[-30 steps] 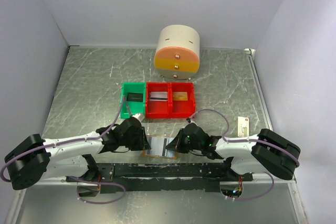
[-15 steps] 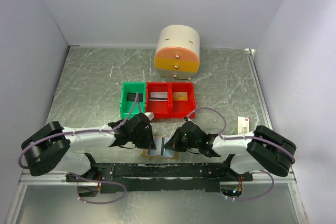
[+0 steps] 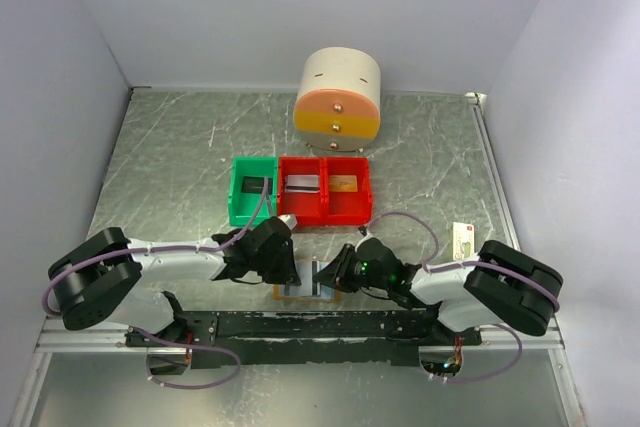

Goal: Take the credit cards out of the card holder

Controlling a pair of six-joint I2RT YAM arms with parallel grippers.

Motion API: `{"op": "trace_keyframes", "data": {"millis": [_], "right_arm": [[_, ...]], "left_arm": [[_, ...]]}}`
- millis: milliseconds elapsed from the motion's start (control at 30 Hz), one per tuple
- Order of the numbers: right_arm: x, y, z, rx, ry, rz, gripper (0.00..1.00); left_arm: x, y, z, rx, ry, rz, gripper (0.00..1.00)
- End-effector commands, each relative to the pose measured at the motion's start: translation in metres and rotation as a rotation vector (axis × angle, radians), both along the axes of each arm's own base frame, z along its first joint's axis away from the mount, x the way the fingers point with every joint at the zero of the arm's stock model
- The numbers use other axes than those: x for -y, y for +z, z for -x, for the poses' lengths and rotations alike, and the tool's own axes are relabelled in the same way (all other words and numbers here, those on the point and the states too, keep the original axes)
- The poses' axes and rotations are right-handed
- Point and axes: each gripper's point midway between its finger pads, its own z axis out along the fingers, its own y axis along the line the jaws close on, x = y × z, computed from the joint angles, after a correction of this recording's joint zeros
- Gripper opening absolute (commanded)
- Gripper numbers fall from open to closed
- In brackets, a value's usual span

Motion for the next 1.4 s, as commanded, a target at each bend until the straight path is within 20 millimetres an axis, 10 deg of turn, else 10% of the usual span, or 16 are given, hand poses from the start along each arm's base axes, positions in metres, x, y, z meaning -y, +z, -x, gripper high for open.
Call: {"op": "trace_keyframes", "data": {"millis": [0, 633, 900, 1367], "right_arm": [[0.011, -0.011, 0.001, 0.005, -0.021, 0.013, 0.18], [-0.006, -0.001, 0.0, 0.075, 0.056, -0.046, 0.18], [-0.009, 0.0, -0.002, 0.072, 0.056, -0.048, 0.0], [0.017, 0.004, -0.01, 0.172, 0.057, 0.136, 0.0]], "left_arm": [[-0.044, -0.037, 0.016, -0.042, 0.018, -0.203, 0.14], [-0.044, -0.032, 0.018, -0.035, 0.03, -0.183, 0.13], [-0.044, -0.028, 0.015, -0.025, 0.043, -0.185, 0.13], [-0.045, 0.018, 0.0, 0.106, 0.128, -0.063, 0.2]]}}
